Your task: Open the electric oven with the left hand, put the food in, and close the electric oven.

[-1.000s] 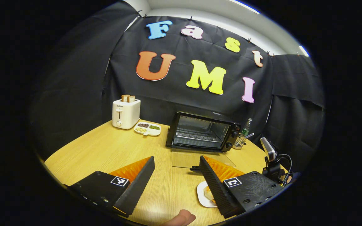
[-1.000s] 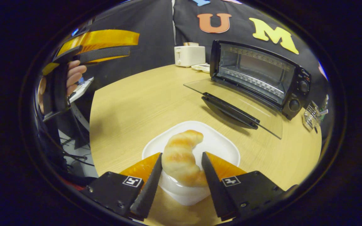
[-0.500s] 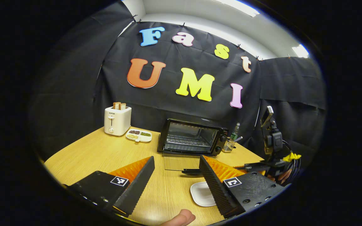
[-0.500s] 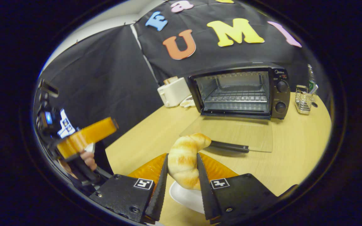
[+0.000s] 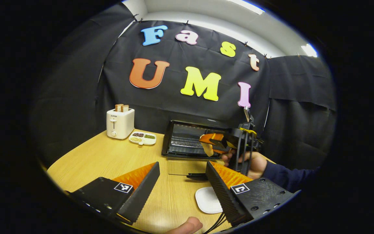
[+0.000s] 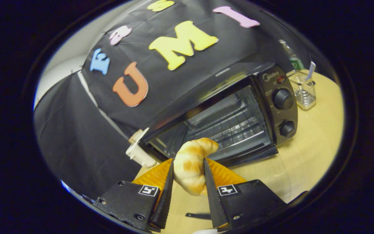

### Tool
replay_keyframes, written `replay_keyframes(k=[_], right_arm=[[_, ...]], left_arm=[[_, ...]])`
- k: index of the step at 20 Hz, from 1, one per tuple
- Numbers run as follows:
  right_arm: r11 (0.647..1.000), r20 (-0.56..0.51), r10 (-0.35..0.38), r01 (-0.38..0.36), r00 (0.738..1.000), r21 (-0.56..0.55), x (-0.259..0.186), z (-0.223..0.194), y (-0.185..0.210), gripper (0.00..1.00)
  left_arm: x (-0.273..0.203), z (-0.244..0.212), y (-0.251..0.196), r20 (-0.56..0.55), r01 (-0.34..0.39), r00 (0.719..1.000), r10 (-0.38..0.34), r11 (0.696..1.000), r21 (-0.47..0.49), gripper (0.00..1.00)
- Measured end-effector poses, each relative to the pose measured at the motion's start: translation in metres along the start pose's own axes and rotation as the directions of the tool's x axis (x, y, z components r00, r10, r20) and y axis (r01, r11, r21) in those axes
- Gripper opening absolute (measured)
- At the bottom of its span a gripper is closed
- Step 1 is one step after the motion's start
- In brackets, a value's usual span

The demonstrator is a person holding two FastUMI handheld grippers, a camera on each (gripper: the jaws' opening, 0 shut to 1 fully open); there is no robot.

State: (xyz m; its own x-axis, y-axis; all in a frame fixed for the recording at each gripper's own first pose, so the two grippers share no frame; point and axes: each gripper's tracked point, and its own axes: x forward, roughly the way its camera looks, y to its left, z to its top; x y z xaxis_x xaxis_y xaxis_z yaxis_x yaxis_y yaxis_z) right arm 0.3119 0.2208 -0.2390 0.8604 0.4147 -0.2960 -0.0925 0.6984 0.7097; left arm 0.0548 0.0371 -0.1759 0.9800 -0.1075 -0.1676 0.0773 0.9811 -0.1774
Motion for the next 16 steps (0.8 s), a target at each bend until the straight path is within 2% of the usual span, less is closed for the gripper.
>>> replay_keyframes(k=[1,2,3,4,6,7,9,10,15,16], right_arm=[[0.998,0.068,-0.014,0.01,0.998,0.067,0.015,0.01,0.0,0.53],[0.995,0.113,-0.031,0.02,0.993,0.095,0.03,0.016,-0.003,0.51],[0.994,0.158,-0.043,0.026,0.987,0.106,0.039,0.021,-0.005,0.53],[0.995,0.194,-0.05,0.032,0.98,0.093,0.052,0.027,-0.006,0.51],[0.996,0.239,-0.089,0.08,0.967,0.045,0.076,0.033,-0.01,0.54],[0.994,0.242,-0.107,0.104,0.964,0.025,0.087,0.034,-0.013,0.49],[0.995,0.255,-0.101,0.102,0.962,0.009,0.1,0.036,-0.014,0.54],[0.994,0.27,-0.105,0.109,0.957,0.0,0.103,0.036,-0.013,0.51],[0.989,0.266,-0.135,0.144,0.954,-0.015,0.106,0.032,-0.018,0.6],[0.986,0.252,-0.155,0.167,0.955,-0.026,0.103,0.029,-0.023,0.72]], left_arm=[[0.0,-0.002,0.003,-0.007,-0.011,1.0,0.011,1.0,0.005,0.94],[0.002,-0.003,0.006,-0.012,-0.022,1.0,0.023,1.0,0.011,0.94],[0.002,-0.004,0.007,-0.018,-0.029,0.999,0.029,0.999,0.013,0.94],[0.002,-0.006,0.008,-0.028,-0.033,0.999,0.033,0.999,0.013,0.94],[0.001,-0.009,0.007,-0.042,-0.035,0.998,0.035,0.999,0.015,0.94],[0.0,-0.008,0.008,-0.045,-0.038,0.998,0.039,0.999,0.019,0.94],[0.002,-0.011,0.007,-0.051,-0.034,0.998,0.036,0.999,0.025,0.94],[0.003,-0.013,0.005,-0.054,-0.027,0.998,0.028,0.999,0.019,0.94],[0.009,-0.025,0.006,-0.096,-0.034,0.995,0.034,0.999,0.006,0.94],[0.009,-0.025,0.005,-0.098,-0.034,0.995,0.034,0.999,0.006,0.94]])
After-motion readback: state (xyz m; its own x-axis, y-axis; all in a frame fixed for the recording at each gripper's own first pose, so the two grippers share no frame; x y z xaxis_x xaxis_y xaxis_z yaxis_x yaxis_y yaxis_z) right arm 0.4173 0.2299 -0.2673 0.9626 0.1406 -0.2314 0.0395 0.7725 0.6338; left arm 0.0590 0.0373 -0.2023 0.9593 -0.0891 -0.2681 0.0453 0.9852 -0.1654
